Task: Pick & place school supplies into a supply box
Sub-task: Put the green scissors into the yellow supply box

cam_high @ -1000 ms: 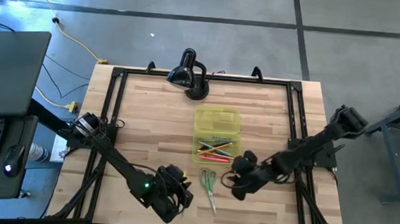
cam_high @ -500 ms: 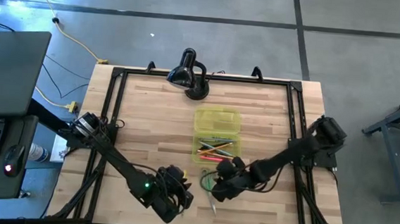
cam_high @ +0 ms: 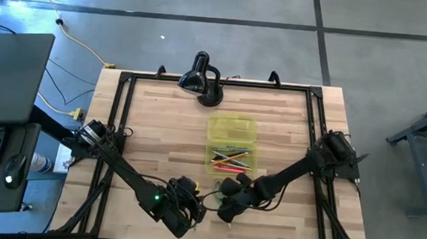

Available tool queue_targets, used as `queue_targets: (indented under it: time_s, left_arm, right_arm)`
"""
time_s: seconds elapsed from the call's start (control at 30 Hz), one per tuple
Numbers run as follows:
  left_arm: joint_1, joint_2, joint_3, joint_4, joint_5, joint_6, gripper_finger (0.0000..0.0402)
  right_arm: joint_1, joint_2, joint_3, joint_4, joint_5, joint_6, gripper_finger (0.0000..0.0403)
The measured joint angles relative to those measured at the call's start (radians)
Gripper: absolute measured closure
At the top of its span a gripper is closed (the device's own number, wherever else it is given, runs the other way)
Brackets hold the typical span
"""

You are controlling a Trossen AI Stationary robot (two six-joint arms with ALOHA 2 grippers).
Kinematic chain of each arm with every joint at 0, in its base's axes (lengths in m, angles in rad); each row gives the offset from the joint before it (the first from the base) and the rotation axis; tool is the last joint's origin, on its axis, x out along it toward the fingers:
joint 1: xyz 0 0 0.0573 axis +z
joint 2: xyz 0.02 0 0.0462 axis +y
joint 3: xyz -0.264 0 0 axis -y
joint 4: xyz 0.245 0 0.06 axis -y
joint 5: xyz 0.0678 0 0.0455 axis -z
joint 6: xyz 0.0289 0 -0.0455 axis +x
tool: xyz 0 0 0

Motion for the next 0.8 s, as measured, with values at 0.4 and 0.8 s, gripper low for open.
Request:
queue_targets:
  time_s: [0.4,0.8]
  left_arm:
    - [0.0,0.0,0.0,0.0,0.007,0.0,0.0246]
    - [0.0,0.0,0.0,0.0,0.007,0.001,0.0246]
  right_arm:
    - [-0.035,0.009,-0.005,-0.103,0.044,0.024,0.0289]
    - [-0.028,0.006,-0.003,-0.153,-0.07,-0.031,0.0289]
